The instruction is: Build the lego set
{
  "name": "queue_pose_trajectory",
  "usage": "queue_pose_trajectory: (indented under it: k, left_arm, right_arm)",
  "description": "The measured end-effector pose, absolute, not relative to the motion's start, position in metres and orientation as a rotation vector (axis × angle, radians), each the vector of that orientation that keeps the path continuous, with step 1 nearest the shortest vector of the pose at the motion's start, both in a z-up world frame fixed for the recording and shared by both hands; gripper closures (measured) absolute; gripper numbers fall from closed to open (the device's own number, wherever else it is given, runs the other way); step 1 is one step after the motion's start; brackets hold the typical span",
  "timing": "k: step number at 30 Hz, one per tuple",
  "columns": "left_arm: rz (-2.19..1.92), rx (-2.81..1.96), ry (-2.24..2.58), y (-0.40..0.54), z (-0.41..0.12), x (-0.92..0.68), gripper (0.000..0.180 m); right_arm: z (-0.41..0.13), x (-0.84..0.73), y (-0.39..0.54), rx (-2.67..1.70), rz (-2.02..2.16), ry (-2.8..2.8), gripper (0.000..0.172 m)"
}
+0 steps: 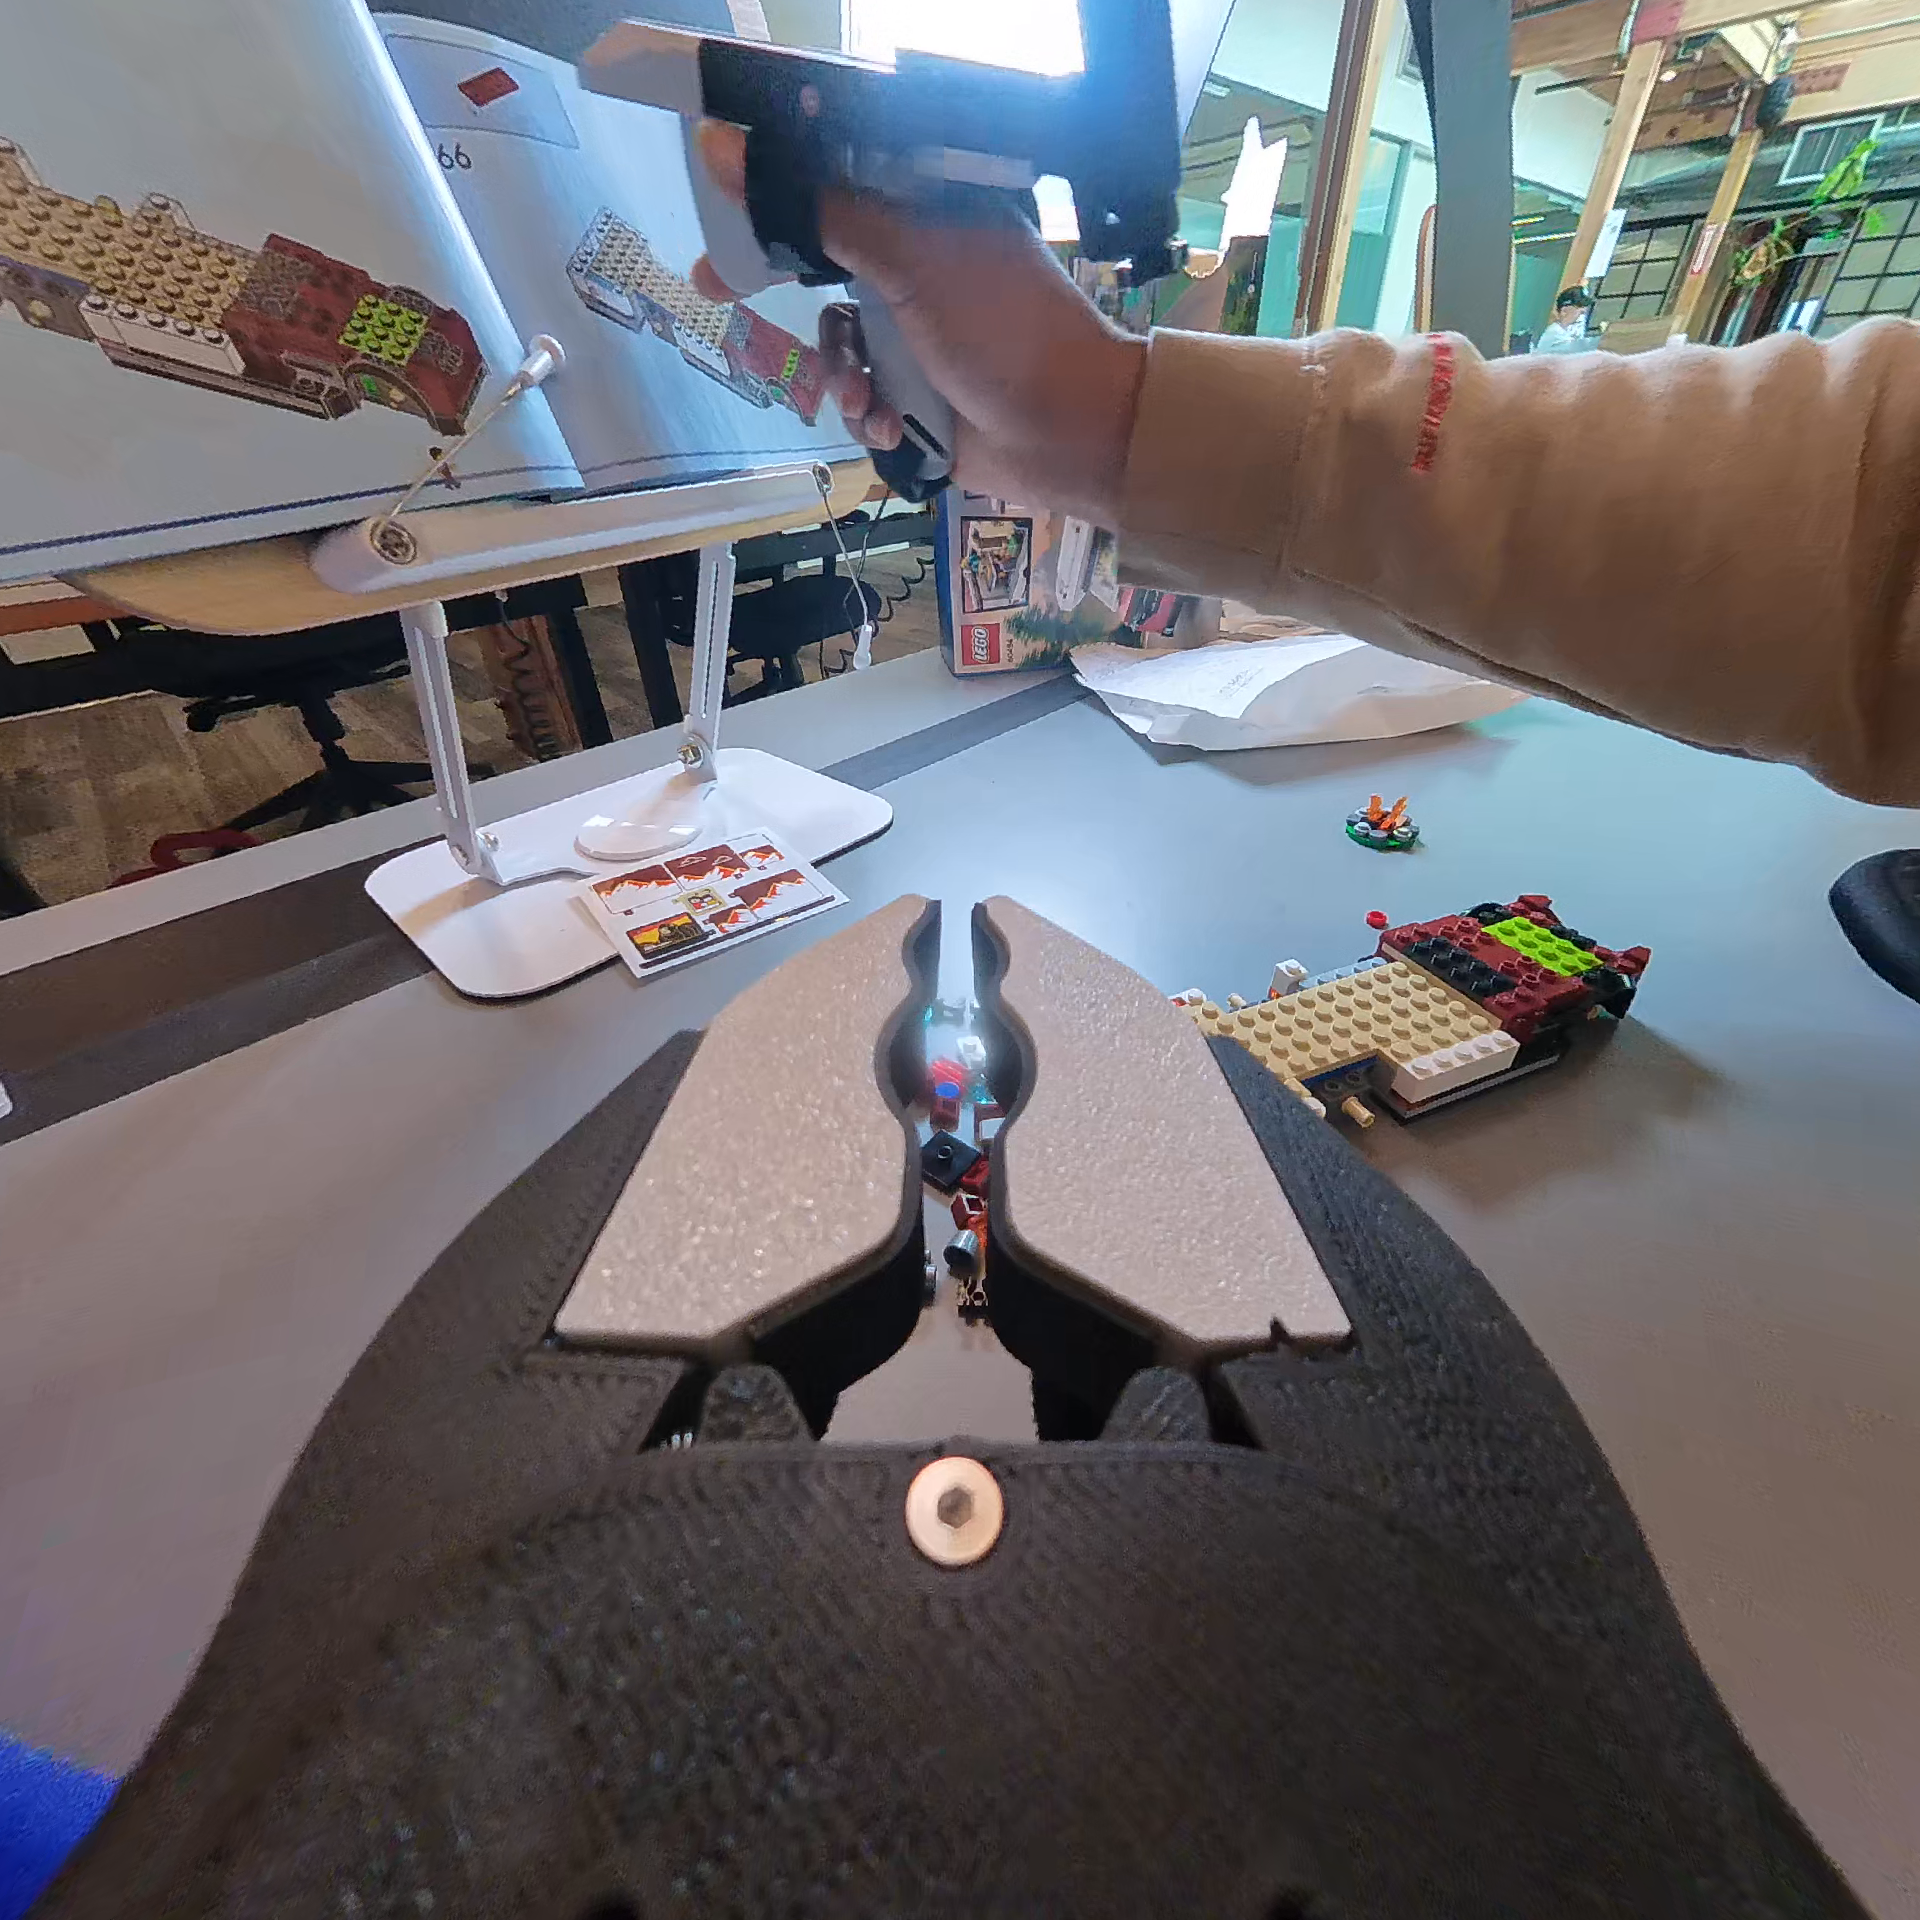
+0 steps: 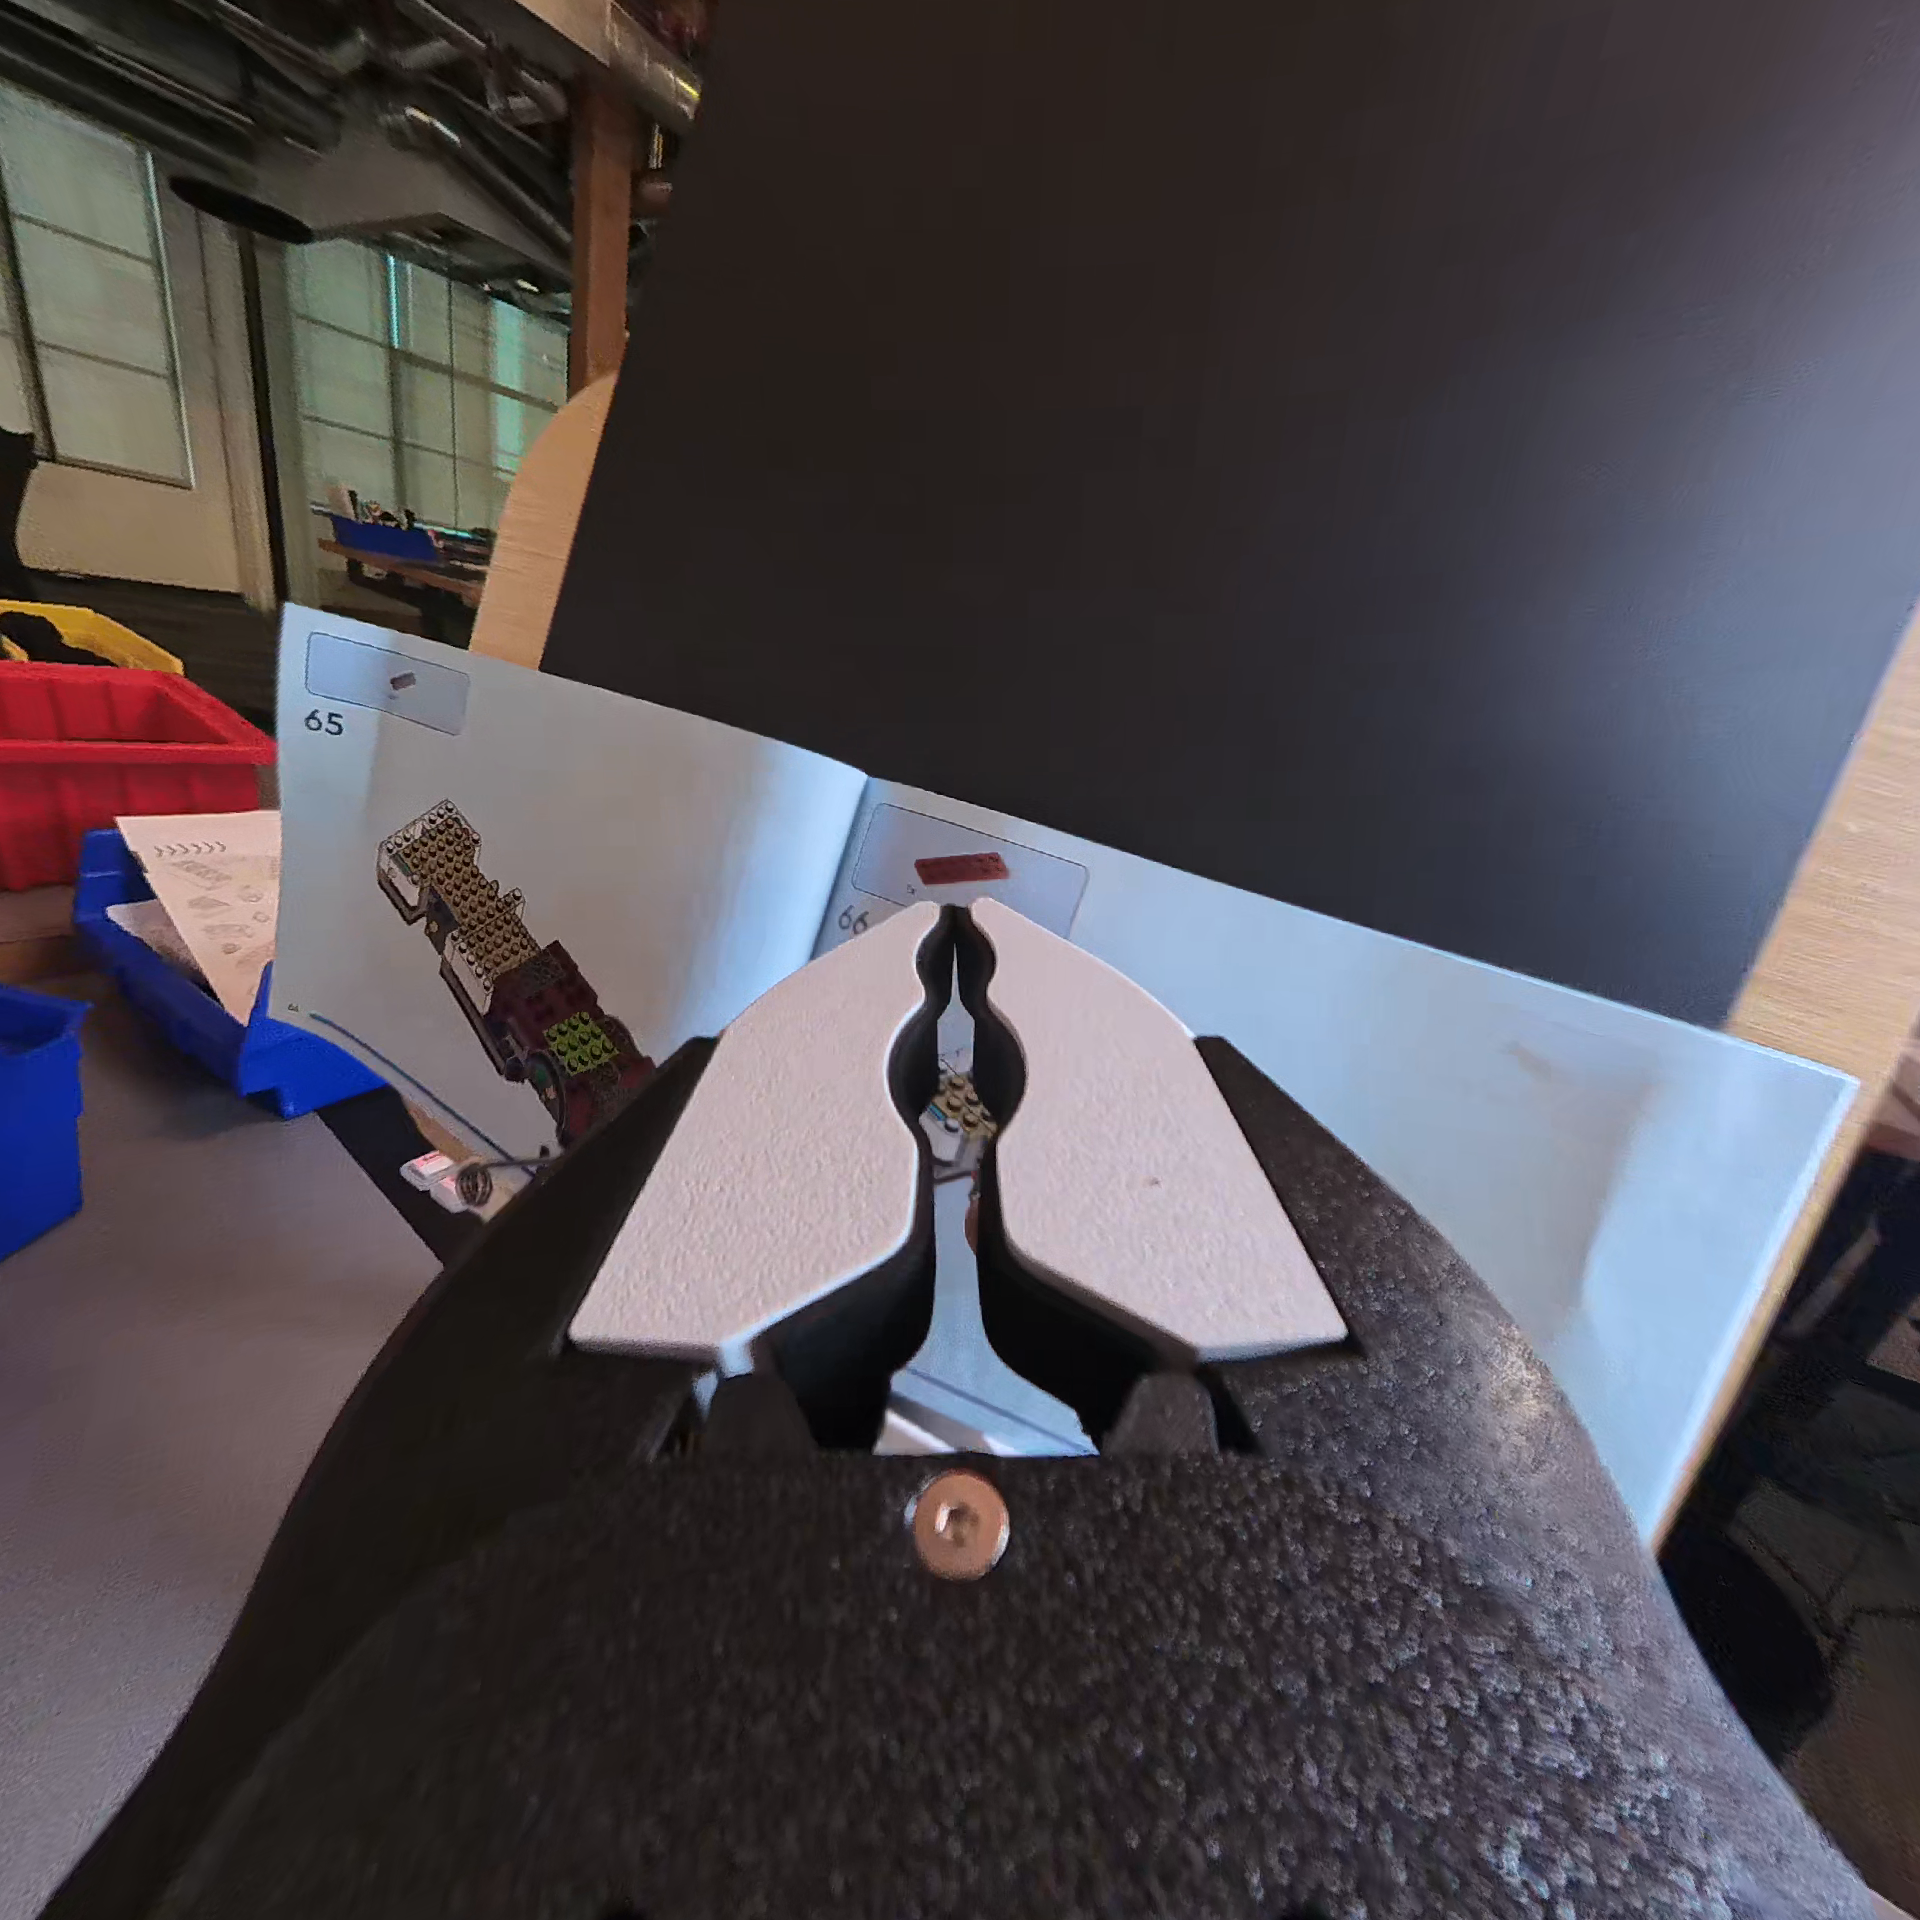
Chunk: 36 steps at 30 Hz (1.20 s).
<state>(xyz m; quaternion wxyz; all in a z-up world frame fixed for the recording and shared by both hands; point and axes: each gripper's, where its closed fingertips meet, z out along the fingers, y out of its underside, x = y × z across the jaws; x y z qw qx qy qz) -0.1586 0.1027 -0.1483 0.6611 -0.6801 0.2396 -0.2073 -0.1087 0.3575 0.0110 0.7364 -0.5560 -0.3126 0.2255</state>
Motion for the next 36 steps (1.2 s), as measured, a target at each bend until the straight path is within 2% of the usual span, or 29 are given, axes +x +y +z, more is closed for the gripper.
queue_pose_trajectory:
  k: [16,36]
  left_arm:
    - [-0.472,-1.553,0.575,0.102,-0.154,-0.152,0.176]
    - [-0.373,-1.604,0.632,0.106,-0.171,-0.147,0.177]
  right_arm:
    - [-0.039,0.019,0.269,-1.278,0.418,-0.697,0.169]
    - [-0.061,-0.024,0.374,-1.298,0.400,-0.613,0.164]
